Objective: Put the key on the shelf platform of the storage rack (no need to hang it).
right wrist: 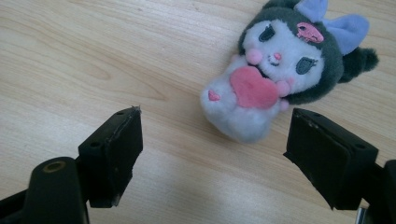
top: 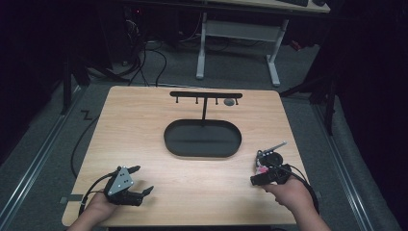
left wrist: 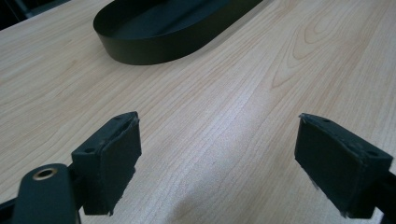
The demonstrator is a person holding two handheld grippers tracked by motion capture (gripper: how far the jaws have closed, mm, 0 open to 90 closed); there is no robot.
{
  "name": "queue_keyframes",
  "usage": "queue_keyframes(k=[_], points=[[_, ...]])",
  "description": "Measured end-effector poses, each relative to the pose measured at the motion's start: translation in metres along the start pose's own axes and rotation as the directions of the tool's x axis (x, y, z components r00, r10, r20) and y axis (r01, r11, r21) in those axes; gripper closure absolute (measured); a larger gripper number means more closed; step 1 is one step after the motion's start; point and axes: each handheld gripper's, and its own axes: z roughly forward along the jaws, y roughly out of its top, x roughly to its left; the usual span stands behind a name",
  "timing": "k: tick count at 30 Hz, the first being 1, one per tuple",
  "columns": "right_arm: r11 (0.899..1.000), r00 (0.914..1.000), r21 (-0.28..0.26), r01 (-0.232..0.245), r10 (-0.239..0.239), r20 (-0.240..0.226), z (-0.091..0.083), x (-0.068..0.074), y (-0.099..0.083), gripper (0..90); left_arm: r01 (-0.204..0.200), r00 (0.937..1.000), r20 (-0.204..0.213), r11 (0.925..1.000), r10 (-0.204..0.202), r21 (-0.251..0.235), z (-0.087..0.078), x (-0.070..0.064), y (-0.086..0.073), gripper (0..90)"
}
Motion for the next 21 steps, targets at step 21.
queue_keyframes(k=[21], points=[[0.994, 0.9945, 0.018, -0.104, 0.104, -0.014, 0.048, -0.023, 0.004, 26.5, 0.0, 1.0, -0.005, 1.0, 0.0, 0.005, 0.001, -0.001, 0.0, 15.5]])
